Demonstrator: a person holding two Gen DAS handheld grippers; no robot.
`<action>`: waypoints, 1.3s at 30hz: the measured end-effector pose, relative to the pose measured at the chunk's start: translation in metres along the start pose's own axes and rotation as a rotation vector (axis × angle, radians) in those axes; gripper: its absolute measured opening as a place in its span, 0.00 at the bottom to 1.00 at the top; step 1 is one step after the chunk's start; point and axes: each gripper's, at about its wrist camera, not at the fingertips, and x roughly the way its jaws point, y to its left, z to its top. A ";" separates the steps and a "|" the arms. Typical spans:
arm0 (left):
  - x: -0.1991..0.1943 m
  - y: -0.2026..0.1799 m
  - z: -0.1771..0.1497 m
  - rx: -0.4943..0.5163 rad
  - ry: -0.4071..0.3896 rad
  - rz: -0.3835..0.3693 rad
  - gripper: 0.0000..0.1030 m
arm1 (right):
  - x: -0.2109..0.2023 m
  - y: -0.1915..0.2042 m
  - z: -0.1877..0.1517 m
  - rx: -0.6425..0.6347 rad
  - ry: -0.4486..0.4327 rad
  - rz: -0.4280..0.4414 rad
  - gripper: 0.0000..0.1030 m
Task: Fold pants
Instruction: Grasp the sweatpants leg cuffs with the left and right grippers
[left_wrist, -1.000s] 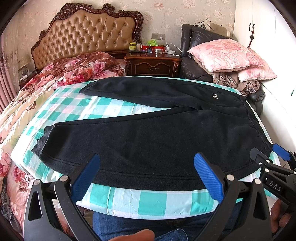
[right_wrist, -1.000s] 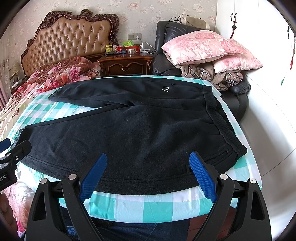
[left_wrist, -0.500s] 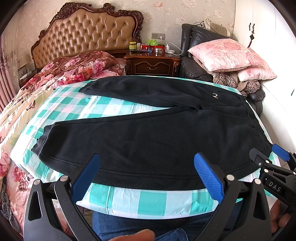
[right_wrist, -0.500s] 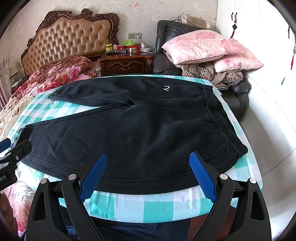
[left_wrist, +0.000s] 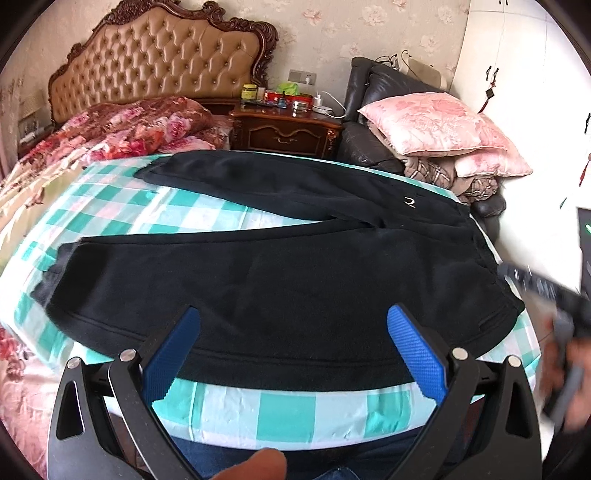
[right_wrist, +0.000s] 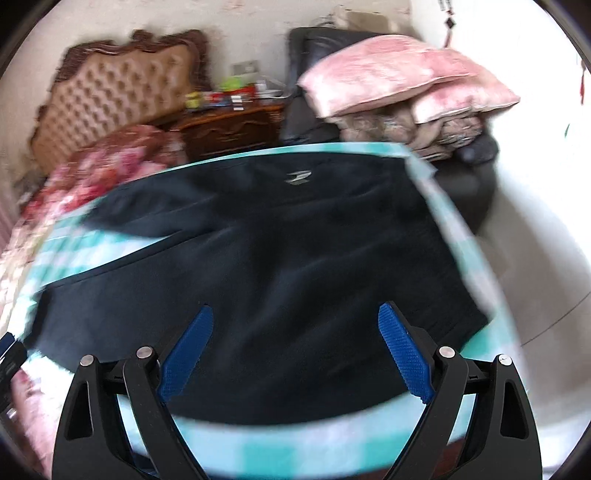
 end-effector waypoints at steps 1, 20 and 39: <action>0.004 0.003 0.001 -0.005 0.006 -0.013 0.99 | 0.019 -0.020 0.021 0.016 0.024 -0.016 0.85; 0.107 0.064 0.029 -0.083 0.201 -0.009 0.98 | 0.269 -0.126 0.197 0.063 0.322 -0.055 0.85; 0.160 0.084 0.087 -0.169 0.212 -0.096 0.98 | 0.078 -0.074 0.163 -0.173 -0.127 0.231 0.16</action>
